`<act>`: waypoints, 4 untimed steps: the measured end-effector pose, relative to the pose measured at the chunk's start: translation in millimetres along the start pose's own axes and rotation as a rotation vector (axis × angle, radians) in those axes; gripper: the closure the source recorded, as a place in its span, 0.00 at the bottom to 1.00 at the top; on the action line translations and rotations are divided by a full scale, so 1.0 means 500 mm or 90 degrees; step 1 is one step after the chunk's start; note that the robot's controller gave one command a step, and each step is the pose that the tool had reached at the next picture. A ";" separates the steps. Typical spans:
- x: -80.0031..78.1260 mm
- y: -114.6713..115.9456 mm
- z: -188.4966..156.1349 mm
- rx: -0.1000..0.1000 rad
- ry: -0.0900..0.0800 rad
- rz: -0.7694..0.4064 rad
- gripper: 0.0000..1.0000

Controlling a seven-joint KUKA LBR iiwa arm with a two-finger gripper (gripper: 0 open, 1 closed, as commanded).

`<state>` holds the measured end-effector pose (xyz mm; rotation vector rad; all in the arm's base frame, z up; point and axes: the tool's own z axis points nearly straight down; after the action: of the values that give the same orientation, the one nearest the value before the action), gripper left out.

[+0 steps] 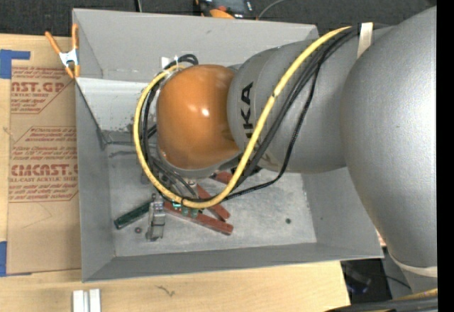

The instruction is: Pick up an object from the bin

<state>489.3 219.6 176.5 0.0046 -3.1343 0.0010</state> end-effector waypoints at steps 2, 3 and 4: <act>-0.129 -0.044 0.213 -0.001 -0.005 -0.033 1.00; -0.151 -0.063 -0.111 -0.002 -0.011 -0.023 1.00; -0.148 -0.064 -0.101 -0.001 -0.006 -0.023 1.00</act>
Offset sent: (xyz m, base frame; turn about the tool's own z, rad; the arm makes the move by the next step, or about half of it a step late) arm 0.0640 -0.0223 -0.1065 -0.0512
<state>563.7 188.0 226.3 0.0622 -3.1433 -0.0027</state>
